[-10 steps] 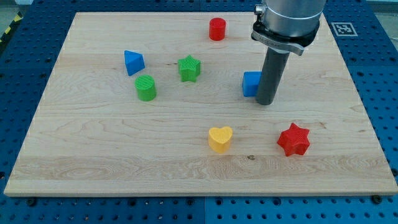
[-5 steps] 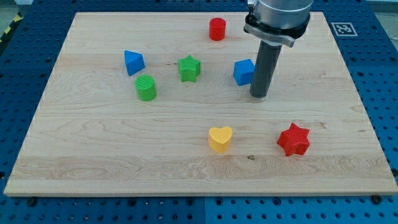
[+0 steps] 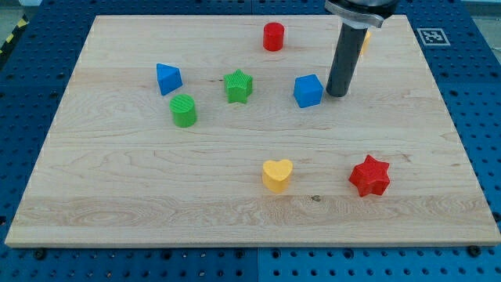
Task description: Push the blue cube towards the green star
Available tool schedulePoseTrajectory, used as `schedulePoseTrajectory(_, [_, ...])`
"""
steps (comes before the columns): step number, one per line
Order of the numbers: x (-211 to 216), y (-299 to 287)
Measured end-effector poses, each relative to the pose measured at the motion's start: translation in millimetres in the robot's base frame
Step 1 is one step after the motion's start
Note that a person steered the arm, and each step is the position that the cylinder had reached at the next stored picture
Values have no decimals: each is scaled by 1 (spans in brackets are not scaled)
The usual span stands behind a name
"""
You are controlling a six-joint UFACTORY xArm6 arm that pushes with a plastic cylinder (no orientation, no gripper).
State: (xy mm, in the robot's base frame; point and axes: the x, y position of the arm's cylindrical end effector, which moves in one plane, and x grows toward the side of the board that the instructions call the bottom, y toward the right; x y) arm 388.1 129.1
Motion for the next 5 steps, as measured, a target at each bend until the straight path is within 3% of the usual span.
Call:
schedulePoseTrajectory(4, [5,-37])
schedulePoseTrajectory(5, [44,-39])
